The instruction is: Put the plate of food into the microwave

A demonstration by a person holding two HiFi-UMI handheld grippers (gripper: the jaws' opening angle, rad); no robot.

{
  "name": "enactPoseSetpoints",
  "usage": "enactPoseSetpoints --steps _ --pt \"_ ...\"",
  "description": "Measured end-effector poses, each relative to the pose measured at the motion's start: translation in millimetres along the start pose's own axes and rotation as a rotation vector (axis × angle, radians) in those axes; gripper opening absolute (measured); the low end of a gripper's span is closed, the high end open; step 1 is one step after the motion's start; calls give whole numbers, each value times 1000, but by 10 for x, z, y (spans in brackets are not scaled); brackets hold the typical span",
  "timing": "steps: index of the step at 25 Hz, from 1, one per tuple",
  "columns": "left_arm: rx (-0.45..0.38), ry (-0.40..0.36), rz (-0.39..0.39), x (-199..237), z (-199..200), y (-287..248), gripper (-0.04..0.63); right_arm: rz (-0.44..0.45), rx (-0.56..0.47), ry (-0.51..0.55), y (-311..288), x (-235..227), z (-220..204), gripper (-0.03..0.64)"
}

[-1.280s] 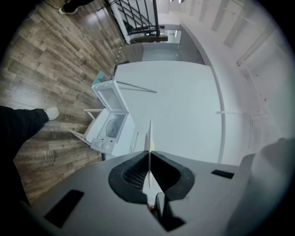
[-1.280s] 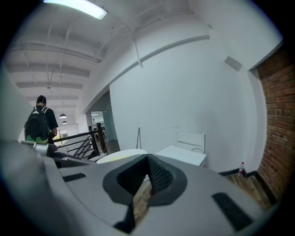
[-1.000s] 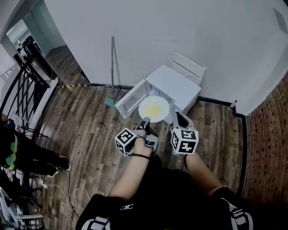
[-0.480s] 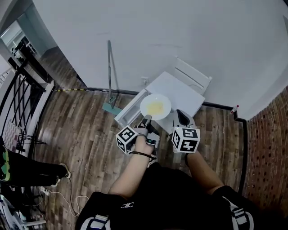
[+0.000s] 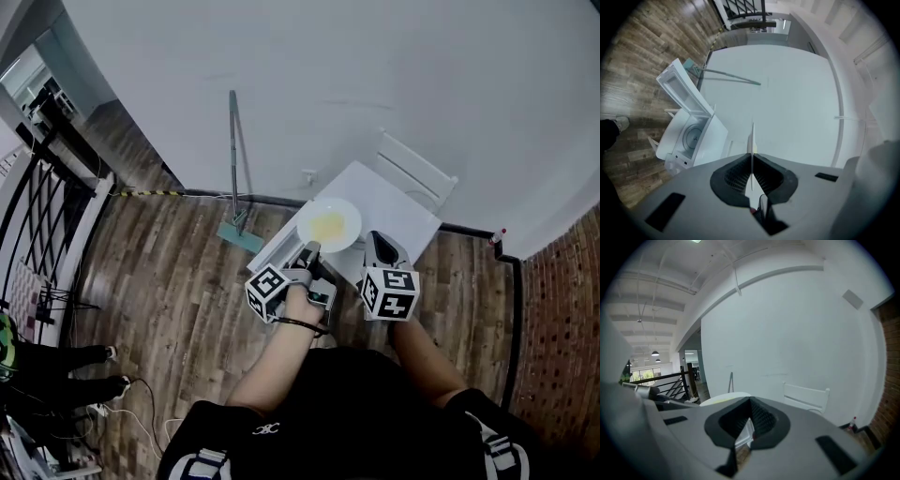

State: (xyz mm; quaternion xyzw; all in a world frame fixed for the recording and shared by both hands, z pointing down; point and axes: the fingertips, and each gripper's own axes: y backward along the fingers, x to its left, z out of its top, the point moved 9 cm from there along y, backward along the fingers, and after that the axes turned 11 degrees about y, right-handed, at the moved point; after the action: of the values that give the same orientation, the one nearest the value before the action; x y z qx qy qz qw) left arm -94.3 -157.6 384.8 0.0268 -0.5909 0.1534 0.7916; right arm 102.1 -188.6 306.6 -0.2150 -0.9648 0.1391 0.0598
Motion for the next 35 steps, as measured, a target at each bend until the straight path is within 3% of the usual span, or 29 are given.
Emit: enactPoseSetpoints --steps 6,13,25,30,35 --pt "8 27 -19 -61 359 -319 14 -17 24 -1 -396 115 37 5" --pt "5 42 -7 89 415 -449 14 -45 76 11 -533 38 -70 5" --pt "-102 48 39 479 472 -503 14 80 155 100 -972 16 -221 5" --pt "-114 67 -30 654 465 -631 14 148 181 116 -1150 -101 -340 5" --pt "-148 16 -60 807 499 -571 14 235 211 132 -1301 -80 -505 5"
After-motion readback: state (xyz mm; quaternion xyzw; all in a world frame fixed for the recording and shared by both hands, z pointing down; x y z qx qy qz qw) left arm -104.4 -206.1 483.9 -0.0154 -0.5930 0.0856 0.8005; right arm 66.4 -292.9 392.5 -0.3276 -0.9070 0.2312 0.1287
